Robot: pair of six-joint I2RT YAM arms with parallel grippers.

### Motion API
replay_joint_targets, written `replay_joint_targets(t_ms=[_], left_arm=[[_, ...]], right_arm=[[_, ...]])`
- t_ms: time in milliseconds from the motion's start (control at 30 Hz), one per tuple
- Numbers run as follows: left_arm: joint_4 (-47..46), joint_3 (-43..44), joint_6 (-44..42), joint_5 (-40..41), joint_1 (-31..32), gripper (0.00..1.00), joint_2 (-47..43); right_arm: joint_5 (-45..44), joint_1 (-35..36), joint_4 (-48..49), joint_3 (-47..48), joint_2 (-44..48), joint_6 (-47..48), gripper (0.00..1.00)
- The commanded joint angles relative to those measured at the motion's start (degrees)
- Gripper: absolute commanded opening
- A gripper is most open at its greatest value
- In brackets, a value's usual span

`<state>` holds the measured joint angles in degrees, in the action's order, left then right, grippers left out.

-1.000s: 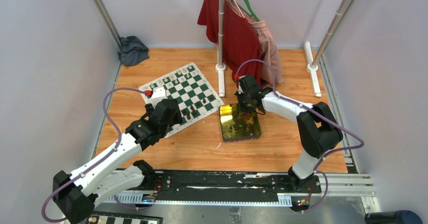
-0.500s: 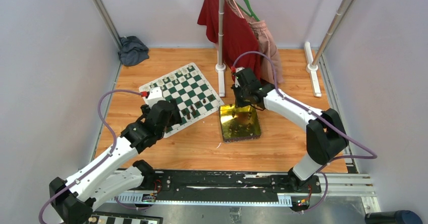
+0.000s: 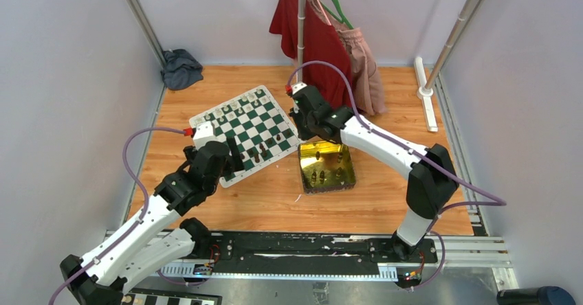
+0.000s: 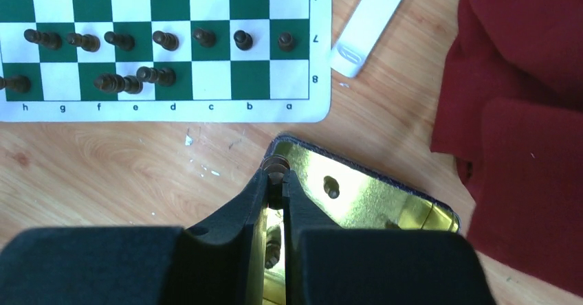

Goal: Set up the chess pieces on the board
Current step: Place the chess piece on the chessboard.

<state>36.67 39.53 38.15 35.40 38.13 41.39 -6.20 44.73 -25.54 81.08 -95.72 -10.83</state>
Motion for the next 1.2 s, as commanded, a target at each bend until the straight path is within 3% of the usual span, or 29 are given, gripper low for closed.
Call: replay_joint_targets(t_ms=[0, 467, 1167], left_arm=[[2.83, 0.39, 0.73, 0.97, 0.50, 1.00, -1.55], [5.37, -1.04, 2.50, -0.76, 0.48, 1.00, -6.68], [5.36, -4.34, 3.22, -2.05, 0.45, 1.00, -10.87]], right_arm=[[-2.95, 2.61, -3.98, 5.09, -4.70, 2.55, 0.00], [-5.60, 5.59, -5.63, 15.74, -18.33, 5.48, 0.00], [-4.56, 6.45, 2.85, 13.68, -23.62, 9.42, 0.00]])
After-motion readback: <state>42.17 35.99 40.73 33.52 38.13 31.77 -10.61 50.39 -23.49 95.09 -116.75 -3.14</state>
